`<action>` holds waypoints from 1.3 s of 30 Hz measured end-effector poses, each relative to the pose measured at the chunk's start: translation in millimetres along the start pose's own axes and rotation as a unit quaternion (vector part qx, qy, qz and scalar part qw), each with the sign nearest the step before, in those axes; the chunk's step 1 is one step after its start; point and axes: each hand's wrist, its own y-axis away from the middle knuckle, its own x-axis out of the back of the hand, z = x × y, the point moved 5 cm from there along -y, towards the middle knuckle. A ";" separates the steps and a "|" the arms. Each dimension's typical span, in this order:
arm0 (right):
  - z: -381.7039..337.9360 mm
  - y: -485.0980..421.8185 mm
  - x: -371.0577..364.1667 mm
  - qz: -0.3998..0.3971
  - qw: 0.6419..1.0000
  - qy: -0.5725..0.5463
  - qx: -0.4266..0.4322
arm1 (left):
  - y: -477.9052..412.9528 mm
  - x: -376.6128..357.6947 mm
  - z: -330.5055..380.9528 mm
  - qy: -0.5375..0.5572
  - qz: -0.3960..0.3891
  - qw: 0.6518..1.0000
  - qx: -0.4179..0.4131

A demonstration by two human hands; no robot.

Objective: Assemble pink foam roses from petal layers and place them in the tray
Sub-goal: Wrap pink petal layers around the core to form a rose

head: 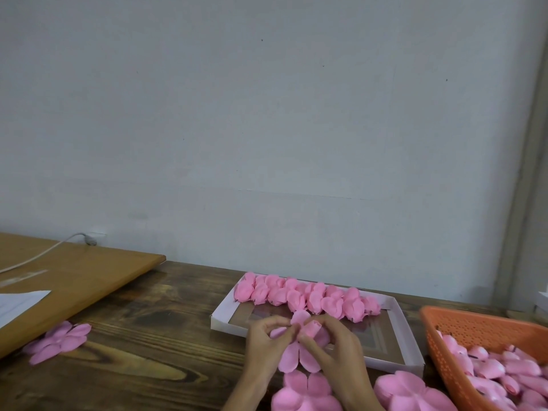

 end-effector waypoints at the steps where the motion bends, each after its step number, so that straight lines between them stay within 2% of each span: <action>1: -0.1 0.0 -0.1 -0.001 1.000 0.008 0.001 | 0.2 -0.4 0.0 0.002 -0.002 1.000 0.002; 16: 2.9 -3.4 7.0 0.011 0.999 -0.028 -0.020 | 6.1 -8.4 10.0 0.015 -0.073 0.997 -0.017; 27: 0.4 -3.6 13.1 0.074 0.997 -0.010 -0.017 | 6.8 -11.4 14.0 0.020 -0.088 0.996 -0.025; 32: -6.7 -4.4 11.8 0.057 0.998 -0.001 -0.019 | 10.4 -13.2 16.7 0.044 -0.120 0.992 -0.001; 35: -10.8 -7.1 12.3 0.042 0.999 0.022 -0.015 | 11.5 -13.0 21.8 0.044 -0.124 0.991 -0.013; 39: -13.3 -8.6 12.6 0.013 0.999 -0.013 -0.040 | 13.9 -13.7 26.9 0.032 -0.133 0.990 -0.041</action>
